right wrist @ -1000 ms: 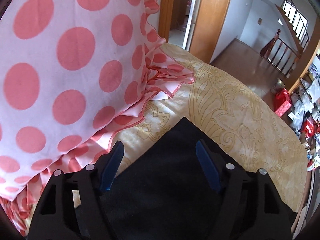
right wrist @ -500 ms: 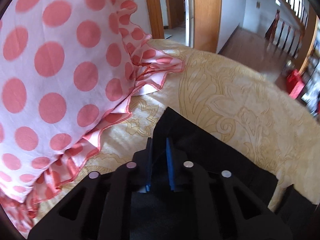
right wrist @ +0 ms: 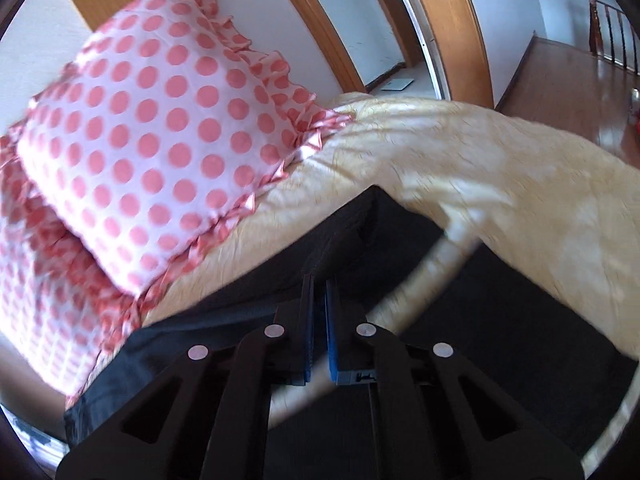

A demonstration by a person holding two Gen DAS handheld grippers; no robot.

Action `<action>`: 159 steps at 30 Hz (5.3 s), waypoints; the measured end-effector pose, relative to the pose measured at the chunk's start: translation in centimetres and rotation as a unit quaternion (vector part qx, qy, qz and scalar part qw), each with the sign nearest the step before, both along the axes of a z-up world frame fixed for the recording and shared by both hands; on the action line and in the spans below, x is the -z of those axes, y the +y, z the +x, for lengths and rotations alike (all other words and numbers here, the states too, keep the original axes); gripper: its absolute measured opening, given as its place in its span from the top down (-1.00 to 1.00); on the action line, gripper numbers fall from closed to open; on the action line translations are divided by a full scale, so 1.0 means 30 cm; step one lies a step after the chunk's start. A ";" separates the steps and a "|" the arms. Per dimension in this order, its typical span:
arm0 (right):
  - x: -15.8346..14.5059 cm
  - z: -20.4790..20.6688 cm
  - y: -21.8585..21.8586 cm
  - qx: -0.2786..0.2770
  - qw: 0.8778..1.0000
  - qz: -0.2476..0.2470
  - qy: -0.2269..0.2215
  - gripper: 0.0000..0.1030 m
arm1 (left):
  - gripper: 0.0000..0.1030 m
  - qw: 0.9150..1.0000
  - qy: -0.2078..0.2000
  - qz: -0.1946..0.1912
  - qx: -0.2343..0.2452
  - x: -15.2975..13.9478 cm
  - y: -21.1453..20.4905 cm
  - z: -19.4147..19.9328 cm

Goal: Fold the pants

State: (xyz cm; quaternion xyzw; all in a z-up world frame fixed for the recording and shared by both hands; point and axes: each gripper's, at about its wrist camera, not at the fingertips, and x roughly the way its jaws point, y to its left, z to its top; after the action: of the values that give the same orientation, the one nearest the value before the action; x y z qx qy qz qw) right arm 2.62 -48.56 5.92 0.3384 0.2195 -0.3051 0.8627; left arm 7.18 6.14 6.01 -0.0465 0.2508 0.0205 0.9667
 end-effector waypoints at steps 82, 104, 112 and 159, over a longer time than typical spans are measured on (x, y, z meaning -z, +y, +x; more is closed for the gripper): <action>0.203 -0.305 -0.008 -0.024 0.961 0.200 -0.191 0.42 | -0.96 0.999 0.020 -0.003 0.030 -0.062 -0.004 0.104; 0.216 -0.206 0.020 -0.028 0.973 0.163 -0.162 0.95 | -0.96 0.998 0.054 -0.040 0.018 -0.087 0.140 0.271; 0.218 -0.253 0.020 -0.010 0.970 0.153 -0.187 0.95 | -0.96 0.994 0.071 -0.062 -0.050 -0.156 0.309 0.639; 0.060 -0.550 0.021 -0.023 0.964 0.067 -0.255 0.95 | 0.79 0.971 0.008 -0.213 -0.104 -0.089 0.521 -0.135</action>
State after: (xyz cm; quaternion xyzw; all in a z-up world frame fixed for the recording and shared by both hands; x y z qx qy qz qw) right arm -13.89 -47.91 4.13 0.4564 0.0199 -0.1731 0.8725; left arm 3.14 21.77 8.67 -0.2772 0.2507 0.0669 0.9251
